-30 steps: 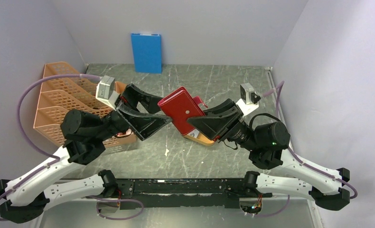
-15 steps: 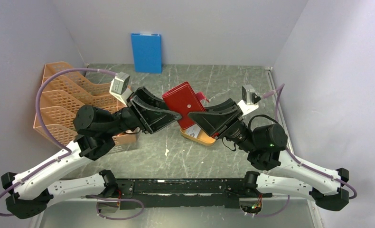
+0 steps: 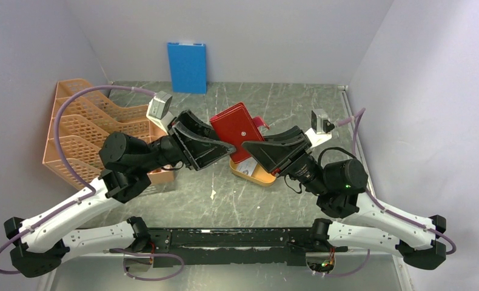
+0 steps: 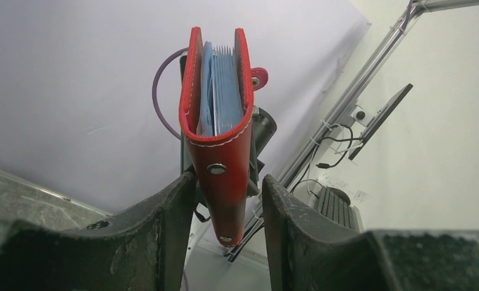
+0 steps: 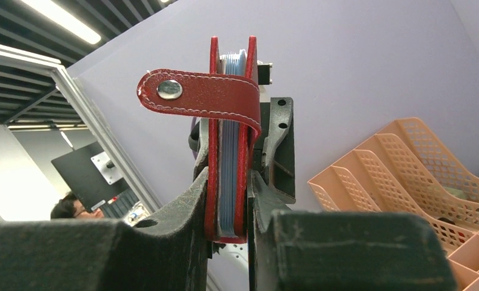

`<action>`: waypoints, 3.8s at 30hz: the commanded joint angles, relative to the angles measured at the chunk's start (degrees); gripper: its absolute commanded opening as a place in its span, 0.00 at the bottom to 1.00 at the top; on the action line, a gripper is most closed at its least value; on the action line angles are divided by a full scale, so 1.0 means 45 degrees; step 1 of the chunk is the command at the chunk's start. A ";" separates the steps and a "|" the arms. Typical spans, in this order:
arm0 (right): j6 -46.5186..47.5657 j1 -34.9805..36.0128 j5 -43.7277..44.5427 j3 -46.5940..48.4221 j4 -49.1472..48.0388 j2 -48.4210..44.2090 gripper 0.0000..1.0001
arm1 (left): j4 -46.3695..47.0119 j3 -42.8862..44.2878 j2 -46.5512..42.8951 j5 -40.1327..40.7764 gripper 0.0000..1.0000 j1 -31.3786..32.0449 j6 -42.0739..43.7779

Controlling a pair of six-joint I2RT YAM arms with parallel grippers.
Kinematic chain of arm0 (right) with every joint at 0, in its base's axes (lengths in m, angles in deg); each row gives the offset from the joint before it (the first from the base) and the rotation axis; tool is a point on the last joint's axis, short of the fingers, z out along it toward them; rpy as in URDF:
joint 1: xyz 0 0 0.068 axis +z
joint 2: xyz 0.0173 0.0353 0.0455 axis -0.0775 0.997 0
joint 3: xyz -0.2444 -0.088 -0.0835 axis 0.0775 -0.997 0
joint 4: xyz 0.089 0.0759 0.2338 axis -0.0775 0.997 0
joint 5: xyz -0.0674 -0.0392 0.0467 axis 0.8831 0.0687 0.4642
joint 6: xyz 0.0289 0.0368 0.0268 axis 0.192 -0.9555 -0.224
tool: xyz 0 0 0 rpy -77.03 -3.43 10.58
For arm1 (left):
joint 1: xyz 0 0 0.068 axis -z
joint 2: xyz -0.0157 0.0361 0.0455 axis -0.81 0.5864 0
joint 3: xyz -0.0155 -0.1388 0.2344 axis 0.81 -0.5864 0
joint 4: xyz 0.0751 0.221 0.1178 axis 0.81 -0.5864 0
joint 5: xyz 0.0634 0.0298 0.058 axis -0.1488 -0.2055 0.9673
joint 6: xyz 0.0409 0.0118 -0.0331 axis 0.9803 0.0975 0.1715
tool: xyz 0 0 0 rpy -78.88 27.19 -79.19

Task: Put the credit cards into the card holder
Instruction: Close the card holder.

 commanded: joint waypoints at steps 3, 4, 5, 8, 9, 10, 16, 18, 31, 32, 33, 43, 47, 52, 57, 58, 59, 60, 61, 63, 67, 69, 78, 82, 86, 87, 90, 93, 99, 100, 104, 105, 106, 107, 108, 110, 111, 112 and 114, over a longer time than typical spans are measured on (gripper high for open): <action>0.0072 0.0006 0.0181 -0.0089 -0.0702 -0.0128 0.00 | 0.0683 0.0356 0.0190 -0.0299 0.44 -0.0013 -0.0019; 0.0061 -0.0002 0.0190 -0.0116 -0.0692 -0.0129 0.00 | 0.0689 0.0367 0.0200 -0.0299 0.41 -0.0008 0.0011; 0.0063 0.0002 0.0186 -0.0141 -0.0717 -0.0136 0.00 | 0.0678 0.0361 0.0184 -0.0277 0.36 -0.0003 0.0034; 0.0086 0.0000 0.0219 -0.0184 -0.0711 -0.0193 0.00 | 0.0608 0.0305 0.0097 -0.0186 0.23 -0.0003 0.0140; 0.0090 -0.0008 0.0224 -0.0186 -0.0674 -0.0220 0.00 | 0.0550 0.0272 0.0039 -0.0109 0.20 -0.0002 0.0172; 0.0110 -0.0009 0.0239 -0.0187 -0.0639 -0.0233 0.00 | 0.0523 0.0225 0.0003 -0.0048 0.18 0.0000 0.0203; 0.0080 0.0007 0.0216 -0.0243 -0.0633 -0.0267 0.00 | 0.0326 0.0257 -0.0164 0.0213 0.49 -0.0012 0.0301; 0.0091 -0.0004 0.0191 -0.0227 -0.0643 -0.0263 0.00 | 0.0345 0.0270 -0.0204 0.0259 0.48 -0.0012 0.0342; 0.0060 0.0006 0.0021 -0.0294 -0.0454 -0.0304 0.00 | 0.0272 0.0206 -0.0283 0.0457 0.05 -0.0013 0.0495; 0.0060 0.0005 0.0016 -0.0234 -0.0163 -0.0327 0.00 | 0.0135 0.0202 -0.0345 0.0645 0.05 -0.0004 0.0556; 0.0126 0.0003 -0.0045 -0.0085 0.0428 -0.0381 0.03 | -0.0080 0.0187 -0.0419 0.0900 0.05 0.0000 0.0649; 0.1570 -0.0001 0.1325 0.2671 0.9317 -0.1797 0.67 | -0.5390 0.0832 -0.1370 0.3459 0.05 -0.0004 0.1825; 0.1899 -0.0004 0.2355 0.4102 1.1635 -0.1332 0.64 | -0.6421 0.0753 -0.1587 0.3547 0.05 -0.0010 0.1534; 0.2601 0.0007 0.3338 0.5618 1.3383 -0.0153 0.58 | -0.8074 0.0821 -0.1694 0.3559 0.05 -0.0003 0.1194; 0.2890 -0.0002 0.3953 0.6048 1.4057 0.0838 0.49 | -0.8877 0.0863 -0.1978 0.3636 0.05 -0.0013 0.1262; 0.2865 0.0004 0.4016 0.5783 1.3726 0.0766 0.48 | -0.8968 0.0880 -0.2015 0.3683 0.05 -0.0009 0.1309; 0.2881 0.0002 0.3939 0.5530 1.3365 0.0669 0.47 | -0.9048 0.0896 -0.2043 0.3707 0.05 -0.0001 0.1341; 0.2913 0.0005 0.3780 0.5270 1.3069 0.0608 0.47 | -0.9121 0.0918 -0.2069 0.3703 0.05 -0.0002 0.1380; 0.2917 -0.0010 0.3660 0.5229 1.2931 0.0649 0.47 | -0.9191 0.0938 -0.2104 0.3722 0.05 -0.0002 0.1419; 0.2892 0.0003 0.3512 0.5264 1.2921 0.0846 0.45 | -0.9238 0.0953 -0.2140 0.3733 0.05 -0.0010 0.1480; 0.2888 0.0008 0.3442 0.5196 1.2763 0.0949 0.40 | -0.9253 0.0999 -0.2146 0.3663 0.05 -0.0013 0.1647; 0.2874 0.0003 0.3444 0.5170 1.2688 0.0929 0.38 | -0.9211 0.0994 -0.2156 0.3614 0.05 -0.0001 0.1652; 0.2757 0.0004 0.3146 0.5087 1.2485 0.1177 0.32 | -0.8971 0.0904 -0.2274 0.3356 0.05 0.0001 0.1599; 0.2719 -0.0015 0.3157 0.5130 1.2461 0.1311 0.31 | -0.8904 0.0867 -0.2347 0.3209 0.05 -0.0013 0.1569; 0.2719 0.0000 0.3259 0.5041 1.2217 0.1310 0.32 | -0.8882 0.0843 -0.2338 0.3018 0.05 -0.0013 0.1587; 0.2746 -0.0003 0.3307 0.5057 1.2228 0.1333 0.32 | -0.8873 0.0853 -0.2338 0.2960 0.05 -0.0004 0.1584; 0.2877 -0.0007 0.3327 0.5105 1.2218 0.1375 0.31 | -0.8836 0.0841 -0.2401 0.2842 0.05 -0.0013 0.1583; 0.2983 -0.0003 0.3250 0.5173 1.2227 0.1413 0.29 | -0.8817 0.0845 -0.2445 0.2769 0.05 -0.0011 0.1583; 0.3015 0.0002 0.3086 0.5197 1.2237 0.1519 0.25 | -0.8728 0.0807 -0.2483 0.2703 0.05 0.0005 0.1566; 0.3012 -0.0010 0.3056 0.5176 1.2202 0.1515 0.25 | -0.8727 0.0807 -0.2488 0.2693 0.05 -0.0009 0.1569; 0.3021 0.0004 0.3002 0.5184 1.2162 0.1558 0.22 | -0.8747 0.0777 -0.2518 0.2715 0.05 -0.0004 0.1563; 0.3008 0.0005 0.3004 0.5184 1.2152 0.1554 0.21 | -0.8747 0.0769 -0.2541 0.2705 0.05 0.0000 0.1551; 0.2997 0.0005 0.3004 0.5184 1.2141 0.1554 0.19 | -0.8747 0.0753 -0.2551 0.2718 0.05 -0.0002 0.1557; 0.3000 0.0007 0.3004 0.5184 1.2122 0.1544 0.18 | -0.8747 0.0742 -0.2570 0.2732 0.05 0.0003 0.1546; 0.3003 0.0000 0.2987 0.5184 1.2098 0.1526 0.17 | -0.8771 0.0735 -0.2586 0.2746 0.05 0.0001 0.1557; 0.2975 -0.0001 0.2951 0.5184 1.2052 0.1496 0.16 | -0.8795 0.0733 -0.2609 0.2766 0.05 -0.0001 0.1558; 0.2963 -0.0006 0.2946 0.5184 1.2052 0.1481 0.16 | -0.8819 0.0734 -0.2604 0.2799 0.05 -0.0012 0.1563; 0.2955 0.0004 0.2938 0.5184 1.2052 0.1464 0.17 | -0.8848 0.0742 -0.2625 0.2832 0.05 0.0001 0.1564; 0.2907 0.0004 0.2964 0.5148 1.2034 0.1389 0.22 | -0.8882 0.0739 -0.2650 0.2878 0.05 -0.0013 0.1564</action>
